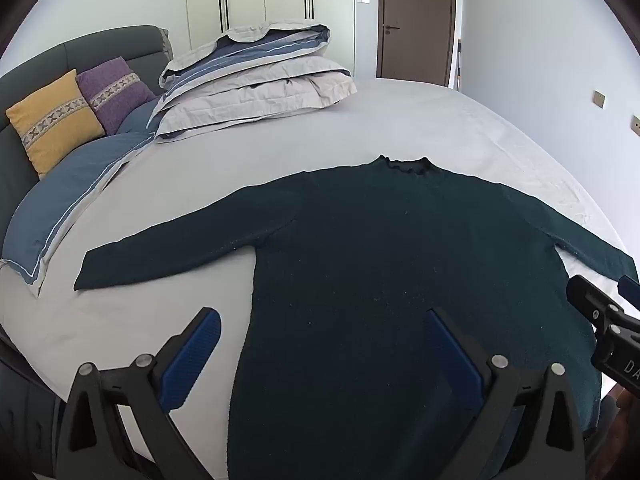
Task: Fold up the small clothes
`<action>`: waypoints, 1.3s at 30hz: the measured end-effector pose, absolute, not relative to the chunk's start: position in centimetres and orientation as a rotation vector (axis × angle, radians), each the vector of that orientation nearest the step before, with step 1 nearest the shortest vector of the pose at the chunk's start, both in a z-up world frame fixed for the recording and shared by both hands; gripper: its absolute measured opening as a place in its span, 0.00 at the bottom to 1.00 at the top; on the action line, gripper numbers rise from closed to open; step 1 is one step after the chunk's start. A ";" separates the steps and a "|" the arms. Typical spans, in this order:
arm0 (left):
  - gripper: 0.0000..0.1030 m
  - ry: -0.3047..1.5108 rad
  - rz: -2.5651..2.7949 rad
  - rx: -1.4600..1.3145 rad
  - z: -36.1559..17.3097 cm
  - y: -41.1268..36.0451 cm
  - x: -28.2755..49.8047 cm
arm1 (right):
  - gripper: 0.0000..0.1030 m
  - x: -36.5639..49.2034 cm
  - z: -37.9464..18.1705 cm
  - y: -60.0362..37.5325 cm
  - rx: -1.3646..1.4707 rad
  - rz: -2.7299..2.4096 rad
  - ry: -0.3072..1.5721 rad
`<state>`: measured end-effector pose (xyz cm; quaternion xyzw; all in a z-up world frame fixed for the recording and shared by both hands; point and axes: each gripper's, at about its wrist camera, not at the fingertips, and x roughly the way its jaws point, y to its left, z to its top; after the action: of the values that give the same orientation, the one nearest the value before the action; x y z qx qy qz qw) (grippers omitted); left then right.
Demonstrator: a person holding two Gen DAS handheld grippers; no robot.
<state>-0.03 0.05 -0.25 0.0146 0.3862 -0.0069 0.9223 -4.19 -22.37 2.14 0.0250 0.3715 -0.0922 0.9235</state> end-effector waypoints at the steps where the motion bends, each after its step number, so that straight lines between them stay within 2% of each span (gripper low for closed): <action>1: 1.00 0.794 -0.014 0.030 -0.2 0.1 0.0 | 1.00 -4.2 2.1 -22.4 0.051 -0.188 0.761; 39: 1.00 0.800 -0.012 0.016 -0.7 1.1 0.0 | 1.00 -3.9 0.9 -22.1 0.027 -0.193 0.788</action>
<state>0.05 1.07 -0.68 0.0079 0.3892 -0.0059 0.9211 -3.94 -22.11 0.92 0.0131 0.3833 -0.0940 0.9188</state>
